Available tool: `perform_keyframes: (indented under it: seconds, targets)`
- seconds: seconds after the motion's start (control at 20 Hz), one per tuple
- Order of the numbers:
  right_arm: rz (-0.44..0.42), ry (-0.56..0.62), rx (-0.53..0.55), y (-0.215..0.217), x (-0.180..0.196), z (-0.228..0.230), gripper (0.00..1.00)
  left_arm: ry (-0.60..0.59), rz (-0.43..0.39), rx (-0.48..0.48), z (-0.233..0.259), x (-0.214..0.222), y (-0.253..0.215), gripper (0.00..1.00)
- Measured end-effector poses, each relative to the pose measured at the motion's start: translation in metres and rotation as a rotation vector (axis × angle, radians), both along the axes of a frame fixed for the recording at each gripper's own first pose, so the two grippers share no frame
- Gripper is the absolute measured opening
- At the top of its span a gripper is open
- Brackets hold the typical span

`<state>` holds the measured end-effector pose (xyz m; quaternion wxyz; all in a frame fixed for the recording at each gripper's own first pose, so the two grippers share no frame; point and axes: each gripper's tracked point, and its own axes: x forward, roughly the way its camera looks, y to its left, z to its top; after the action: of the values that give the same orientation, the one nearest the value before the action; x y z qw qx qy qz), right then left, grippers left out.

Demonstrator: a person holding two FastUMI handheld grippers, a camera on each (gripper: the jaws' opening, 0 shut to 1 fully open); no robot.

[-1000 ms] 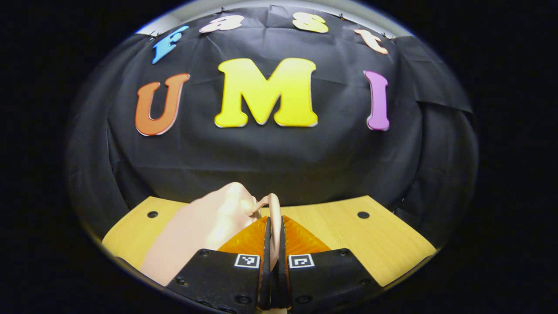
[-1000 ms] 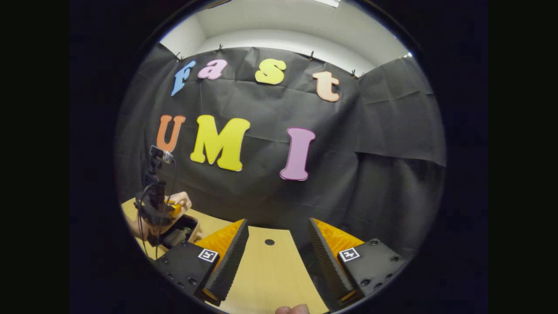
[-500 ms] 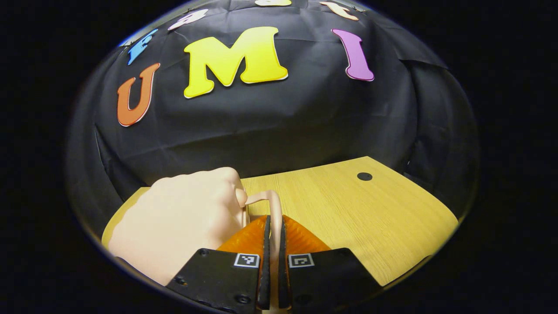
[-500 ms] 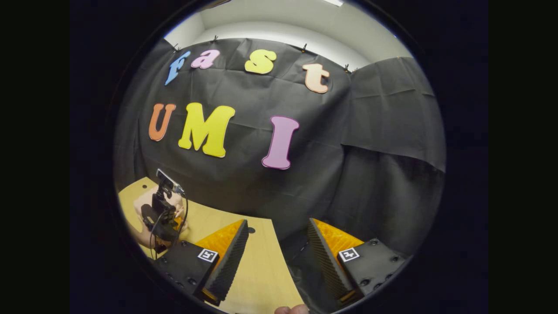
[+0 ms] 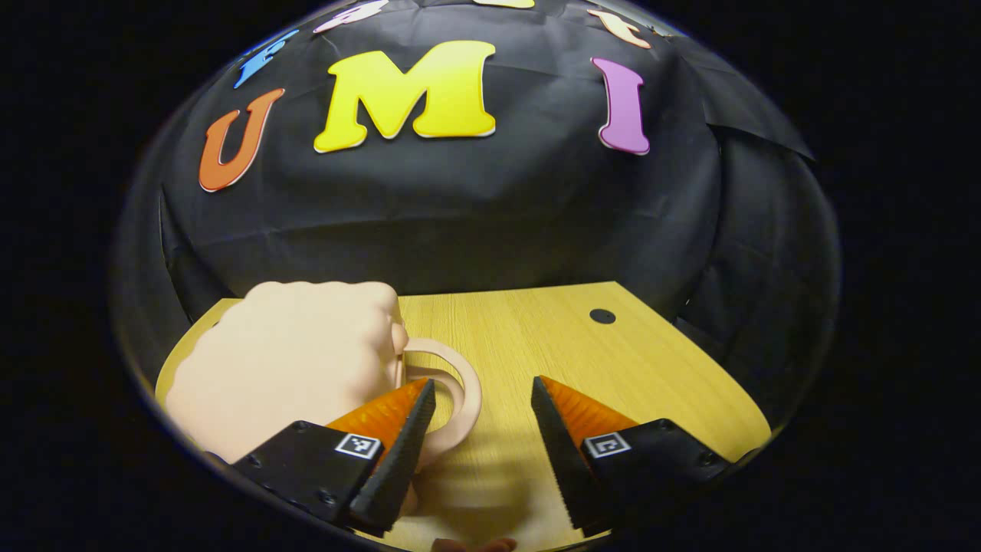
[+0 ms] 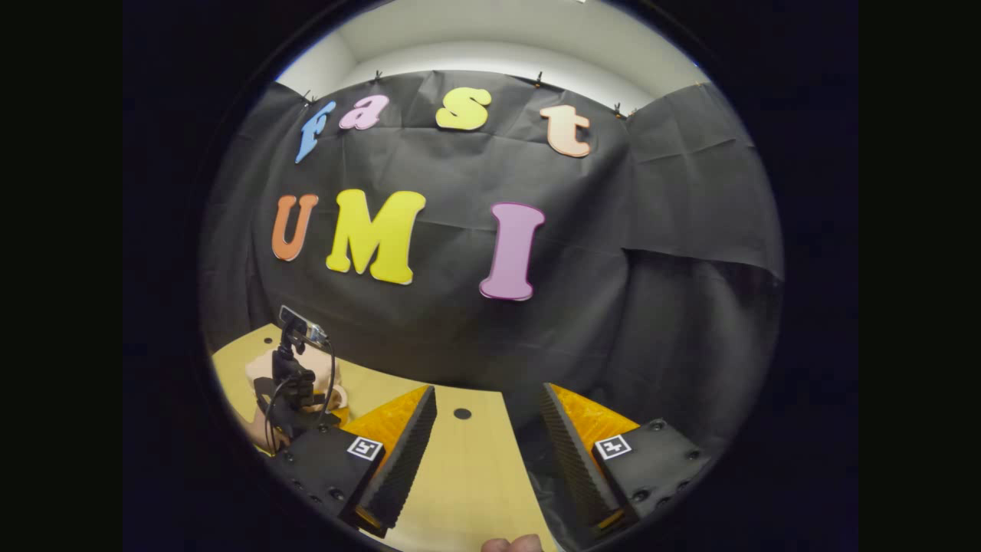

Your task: First open the suitcase, pack the skin care products into it, and then close the suitcase.

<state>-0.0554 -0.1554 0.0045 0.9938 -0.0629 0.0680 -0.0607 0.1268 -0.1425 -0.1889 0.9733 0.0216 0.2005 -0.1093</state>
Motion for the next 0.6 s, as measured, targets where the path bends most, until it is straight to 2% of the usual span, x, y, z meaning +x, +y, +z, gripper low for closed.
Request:
perform_keyframes:
  seconds: [0.15, 0.35, 0.4, 0.45, 0.6]
  targets:
    - [0.084, -0.058, 0.027, 0.04, 0.026, 0.015, 0.82, -0.114, 0.035, -0.013, 0.068, -0.01, 0.025, 0.92]
    - [0.148, -0.122, 0.052, 0.097, 0.057, 0.032, 0.81, -0.265, 0.148, -0.053, 0.162, -0.015, 0.078, 0.95]
    - [0.168, -0.131, 0.065, 0.114, 0.063, 0.036, 0.81, -0.294, 0.169, -0.058, 0.182, -0.02, 0.089, 1.0]
    - [0.181, -0.143, 0.075, 0.128, 0.067, 0.041, 0.81, -0.322, 0.179, -0.06, 0.2, -0.026, 0.096, 0.96]
    - [0.181, -0.178, 0.1, 0.155, 0.074, 0.053, 0.82, -0.393, 0.185, -0.032, 0.234, -0.04, 0.111, 0.98]
